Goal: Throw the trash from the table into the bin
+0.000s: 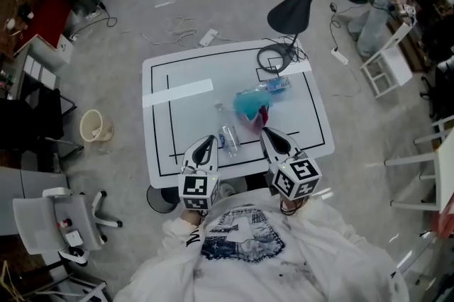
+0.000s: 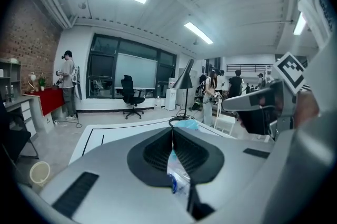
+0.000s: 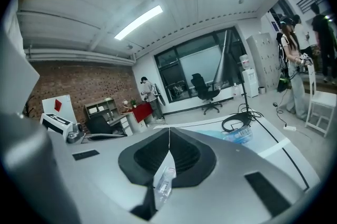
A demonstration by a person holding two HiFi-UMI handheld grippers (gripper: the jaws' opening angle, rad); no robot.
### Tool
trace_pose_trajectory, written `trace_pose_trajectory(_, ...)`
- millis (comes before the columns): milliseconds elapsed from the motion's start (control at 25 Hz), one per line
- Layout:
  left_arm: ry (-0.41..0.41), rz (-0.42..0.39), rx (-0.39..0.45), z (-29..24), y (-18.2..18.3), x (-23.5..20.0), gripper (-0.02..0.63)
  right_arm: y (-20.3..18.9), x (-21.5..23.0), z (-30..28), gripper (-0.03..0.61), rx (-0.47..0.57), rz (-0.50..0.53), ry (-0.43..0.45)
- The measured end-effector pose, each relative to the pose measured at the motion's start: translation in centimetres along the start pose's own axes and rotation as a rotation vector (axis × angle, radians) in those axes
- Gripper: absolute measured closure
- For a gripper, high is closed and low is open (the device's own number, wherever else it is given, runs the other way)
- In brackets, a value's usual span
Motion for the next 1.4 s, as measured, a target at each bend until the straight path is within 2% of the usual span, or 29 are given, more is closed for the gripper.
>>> trace_pose_trajectory(360,0.061,0.014,-0.055,-1.4,-0.5,-0.8,0.603,2.0,0.5,-3.4,0.557,0.020,0.003,0.075)
trace_pose_trajectory(560,0.084,0.046,-0.091,-2.3,-1.8,-1.4,0.603,1.8,1.6,-4.6,0.557,0.012,-0.015,0.080)
trace_pose_trajectory(760,0.078,0.061,-0.087,-3.1,-1.6,-1.9,0.600,1.6,1.9,-4.8,0.557,0.002,-0.025,0.074)
trace_pose_trajectory(800,0.070,0.068,-0.089,-3.3,-1.6,-1.9,0.592,1.5,2.1,-4.8,0.557,-0.001,-0.027,0.069)
trace_pose_trajectory(880,0.050,0.088,-0.102,-3.8,-1.9,-1.9,0.535,1.6,2.5,-4.7,0.557,-0.002,-0.029,0.059)
trace_pose_trajectory(1000,0.032,0.124,-0.124,-4.6,-2.6,-1.9,0.501,1.7,2.9,-4.5,0.557,-0.001,-0.028,0.044)
trace_pose_trajectory(1400,0.040,0.234,-0.170,-7.3,-4.4,-2.2,0.337,2.3,4.7,-4.1,0.558,-0.015,-0.006,0.006)
Point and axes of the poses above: the fingertips, and each gripper's own axes: z backward along the fingers, x to its right, y out of its top, the point moved 2 cm from there along z, backward along the fingers, and after that the axes turned 7 degrees about -y, right-handed, at the moved point
